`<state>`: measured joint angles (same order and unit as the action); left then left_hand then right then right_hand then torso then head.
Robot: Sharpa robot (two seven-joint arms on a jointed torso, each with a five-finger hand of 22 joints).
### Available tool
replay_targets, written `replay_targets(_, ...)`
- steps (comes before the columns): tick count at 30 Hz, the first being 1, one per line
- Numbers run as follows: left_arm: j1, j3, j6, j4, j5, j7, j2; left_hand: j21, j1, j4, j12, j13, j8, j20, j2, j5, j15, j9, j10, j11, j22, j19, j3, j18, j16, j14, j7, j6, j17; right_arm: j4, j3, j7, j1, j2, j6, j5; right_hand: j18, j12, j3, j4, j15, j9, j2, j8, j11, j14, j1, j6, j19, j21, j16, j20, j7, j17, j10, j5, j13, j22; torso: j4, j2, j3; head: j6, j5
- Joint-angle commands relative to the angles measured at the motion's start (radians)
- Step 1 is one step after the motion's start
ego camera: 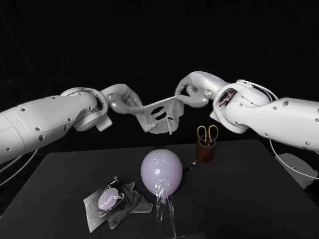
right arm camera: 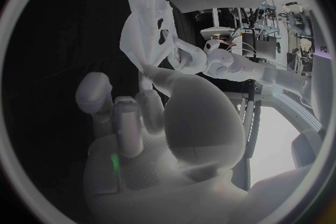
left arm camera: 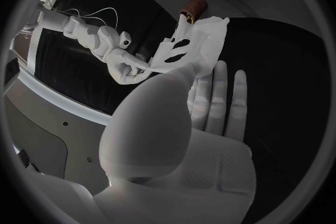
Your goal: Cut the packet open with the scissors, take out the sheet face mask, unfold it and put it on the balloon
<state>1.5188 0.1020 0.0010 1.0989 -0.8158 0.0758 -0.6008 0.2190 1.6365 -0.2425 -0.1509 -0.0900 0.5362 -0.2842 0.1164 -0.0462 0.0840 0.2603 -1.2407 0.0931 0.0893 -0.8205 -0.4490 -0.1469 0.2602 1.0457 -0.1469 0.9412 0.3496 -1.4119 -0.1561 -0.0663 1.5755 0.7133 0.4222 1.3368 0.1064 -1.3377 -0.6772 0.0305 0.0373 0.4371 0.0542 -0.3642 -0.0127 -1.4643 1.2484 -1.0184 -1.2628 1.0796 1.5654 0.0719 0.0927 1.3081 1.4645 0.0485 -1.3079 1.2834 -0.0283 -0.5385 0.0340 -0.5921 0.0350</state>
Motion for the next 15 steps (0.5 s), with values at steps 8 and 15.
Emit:
replay_targets(8,0.002,-0.002,0.025,0.006,0.175,-0.004,-0.011,0.007,-0.007,0.002,-0.005,-0.002,0.0,-0.001,0.005,-0.003,-0.003,0.079,-0.006,0.0,0.002,-0.006,-0.008,-0.018,0.007,0.0,0.0,0.009,0.003,0.003,0.0,-0.125,0.01,-0.015,-0.19,0.28,0.0,-0.008,-0.002,0.001,0.005,0.009,-0.002,-0.018,0.002,-0.107,0.0,-0.014,-0.013,0.015,0.005,-0.002,-0.006,0.263,0.021,0.003,-0.111,0.007,-0.0007,-0.001,0.0009,0.005,-0.001)
replay_targets(15,0.003,-0.004,0.038,0.012,0.232,0.006,-0.016,0.008,-0.011,0.003,-0.005,-0.002,-0.002,-0.001,0.005,-0.003,-0.002,0.079,-0.004,0.001,0.003,-0.006,-0.011,-0.018,0.008,-0.003,0.0,0.008,0.004,0.02,-0.003,-0.142,0.011,-0.029,-0.182,0.307,0.0,-0.007,-0.001,0.003,0.005,0.009,0.0,-0.019,0.002,-0.107,-0.002,-0.015,-0.013,0.014,0.005,-0.002,-0.007,0.263,0.021,0.002,-0.11,0.007,-0.0003,0.0,0.0017,0.004,0.001)
